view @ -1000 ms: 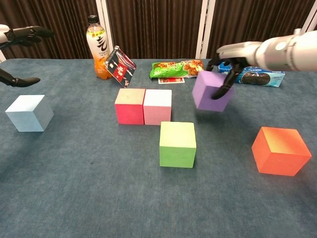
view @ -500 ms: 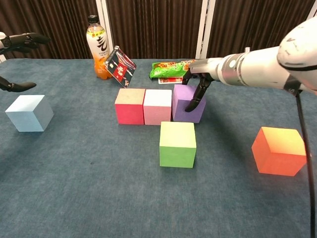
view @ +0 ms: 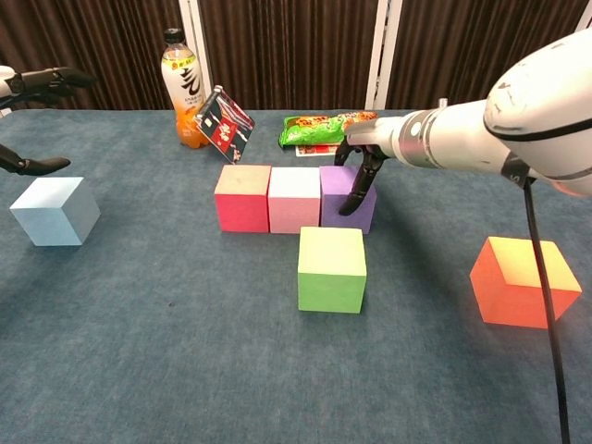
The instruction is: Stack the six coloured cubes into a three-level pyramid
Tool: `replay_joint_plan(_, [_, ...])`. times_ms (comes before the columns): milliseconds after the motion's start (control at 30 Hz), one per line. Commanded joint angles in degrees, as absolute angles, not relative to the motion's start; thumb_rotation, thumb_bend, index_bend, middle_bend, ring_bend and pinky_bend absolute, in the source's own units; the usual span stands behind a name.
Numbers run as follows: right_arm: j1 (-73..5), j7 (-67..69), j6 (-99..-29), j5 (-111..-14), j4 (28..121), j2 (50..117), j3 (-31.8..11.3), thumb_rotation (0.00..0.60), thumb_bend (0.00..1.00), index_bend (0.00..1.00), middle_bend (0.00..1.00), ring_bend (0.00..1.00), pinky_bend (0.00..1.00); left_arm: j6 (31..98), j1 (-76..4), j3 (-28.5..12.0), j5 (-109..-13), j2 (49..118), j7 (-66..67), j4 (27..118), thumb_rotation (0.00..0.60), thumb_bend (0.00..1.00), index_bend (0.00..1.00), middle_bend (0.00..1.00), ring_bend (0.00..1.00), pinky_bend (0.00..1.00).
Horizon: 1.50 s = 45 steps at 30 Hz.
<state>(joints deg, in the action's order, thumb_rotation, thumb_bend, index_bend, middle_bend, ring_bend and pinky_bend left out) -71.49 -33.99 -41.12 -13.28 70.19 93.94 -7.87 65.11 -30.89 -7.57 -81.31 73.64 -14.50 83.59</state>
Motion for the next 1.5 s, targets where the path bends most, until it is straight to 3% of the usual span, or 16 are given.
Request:
replay_joint_plan(33, [-71.5, -34.1, -41.1, -13.1, 70.1, 94.1, -7.9, 0.600, 0.27, 0.44, 0.20, 0.06, 0.13, 65.1, -30.9, -7.6, -81.3, 73.7, -14.6, 83.5, 0.600, 0.34, 0.00, 0.00, 0.00, 0.07])
replay_joint_plan(333, [-71.4, -35.3, -41.0, -12.1, 71.4, 93.5, -7.2, 0.600, 0.27, 0.20, 0.20, 0.06, 0.12, 65.0, -30.9, -7.6, -81.4, 73.8, -15.1, 83.2, 0.600, 0.34, 0.00, 0.00, 0.00, 0.07])
replay_joint_plan(533, [-69.3, -33.1, -41.8, -14.7, 76.2, 89.5, -7.5, 0.600, 0.27, 0.09, 0.18, 0.04, 0.12, 65.3, -30.8, -7.7, -81.5, 73.6, -15.3, 83.1, 0.600, 0.34, 0.00, 0.00, 0.00, 0.07])
replay_joint_plan(700, [-66.2, -30.0, -43.0, -18.1, 81.8, 83.2, -7.7, 0.600, 0.27, 0.08, 0.17, 0.04, 0.12, 65.4, -30.6, -7.7, -81.4, 73.5, -15.2, 83.2, 0.600, 0.34, 0.00, 0.00, 0.00, 0.07])
replay_joint_plan(867, [-64.7, -28.2, -42.8, -19.3, 81.6, 81.0, -7.5, 0.600, 0.27, 0.08, 0.17, 0.04, 0.11, 65.3, -30.7, -7.6, -81.4, 73.6, -14.6, 83.5, 0.600, 0.34, 0.00, 0.00, 0.00, 0.07])
replay_joint_plan(1267, [-67.4, -29.7, -39.2, -17.9, 69.3, 89.4, -7.0, 0.600, 0.27, 0.08, 0.17, 0.03, 0.11, 64.4, -30.9, -7.7, -80.6, 73.6, -13.4, 83.9, 0.600, 0.34, 0.00, 0.00, 0.00, 0.07])
replay_joint_plan(1500, [-68.0, -29.8, -39.1, -18.5, 68.1, 91.4, -7.5, 0.600, 0.27, 0.08, 0.17, 0.03, 0.11, 64.0, -31.0, -7.7, -80.4, 73.8, -13.6, 83.4, 0.600, 0.34, 0.00, 0.00, 0.00, 0.07])
